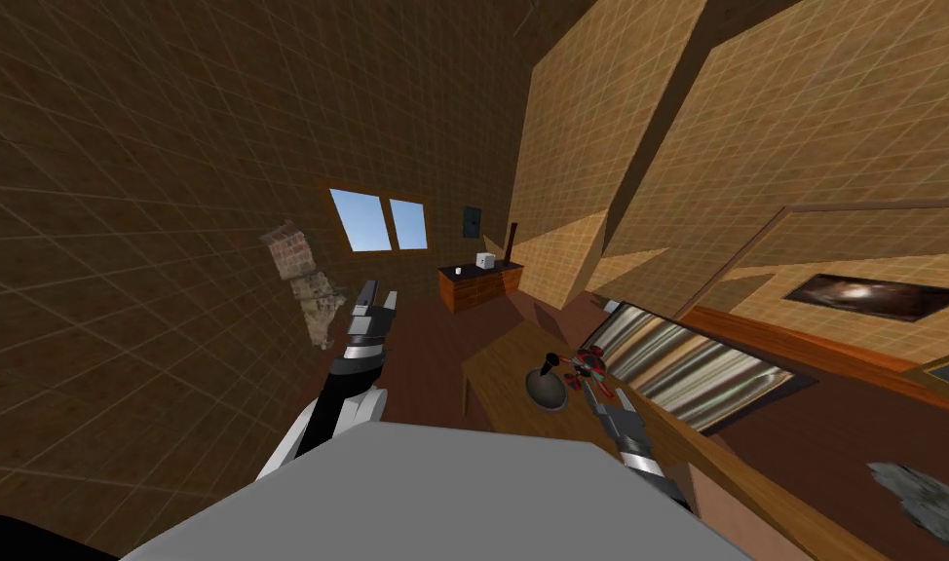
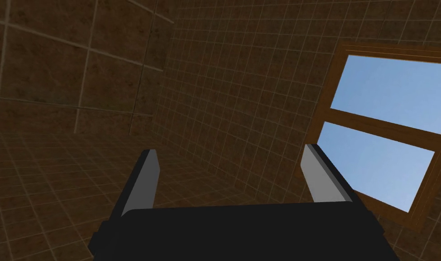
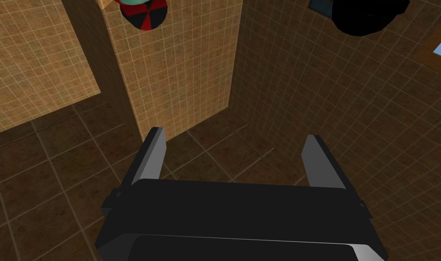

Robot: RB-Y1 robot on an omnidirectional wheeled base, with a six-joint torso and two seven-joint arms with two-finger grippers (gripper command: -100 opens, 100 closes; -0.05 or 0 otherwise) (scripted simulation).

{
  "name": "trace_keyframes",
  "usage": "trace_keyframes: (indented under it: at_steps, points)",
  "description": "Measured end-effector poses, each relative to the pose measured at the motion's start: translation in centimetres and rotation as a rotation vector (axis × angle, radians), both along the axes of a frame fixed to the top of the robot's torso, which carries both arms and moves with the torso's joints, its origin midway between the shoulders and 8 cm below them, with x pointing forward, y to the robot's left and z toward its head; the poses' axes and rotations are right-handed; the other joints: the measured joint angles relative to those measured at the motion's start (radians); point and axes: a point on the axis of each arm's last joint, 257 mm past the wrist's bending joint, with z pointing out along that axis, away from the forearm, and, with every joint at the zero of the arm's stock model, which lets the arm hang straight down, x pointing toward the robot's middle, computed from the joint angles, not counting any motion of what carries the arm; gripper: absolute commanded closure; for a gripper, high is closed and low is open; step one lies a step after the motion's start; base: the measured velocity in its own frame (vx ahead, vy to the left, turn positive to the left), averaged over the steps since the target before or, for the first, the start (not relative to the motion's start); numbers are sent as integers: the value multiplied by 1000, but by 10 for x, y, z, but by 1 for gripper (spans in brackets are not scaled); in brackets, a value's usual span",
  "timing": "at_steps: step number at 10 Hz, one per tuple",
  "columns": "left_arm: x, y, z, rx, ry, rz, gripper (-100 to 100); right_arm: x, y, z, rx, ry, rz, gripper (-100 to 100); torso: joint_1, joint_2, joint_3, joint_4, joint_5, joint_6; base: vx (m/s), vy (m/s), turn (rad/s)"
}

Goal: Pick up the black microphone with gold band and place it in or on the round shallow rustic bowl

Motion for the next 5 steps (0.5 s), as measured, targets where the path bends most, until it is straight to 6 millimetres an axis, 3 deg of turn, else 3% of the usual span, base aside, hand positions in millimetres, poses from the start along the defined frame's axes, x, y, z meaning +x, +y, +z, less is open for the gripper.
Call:
trace_keyframes:
  at_steps: [2, 3, 5]
  points:
    - [0, 0, 0, 0, 0, 0, 0, -8, 13, 6, -4, -1, 43, -100, -1, 0, 0, 0, 0, 1, 182, 4, -327]
    - [0, 0, 0, 0, 0, 0, 0, -17, 22, 7, -2, 7, 68, -100, -1, 0, 0, 0, 0, 0, 75, 11, 2]
    - [0, 0, 0, 0, 0, 0, 0, -28, 37, 12, -4, 12, 110, -100, 0, 2, 1, 1, 0, 1, 172, 26, -318]
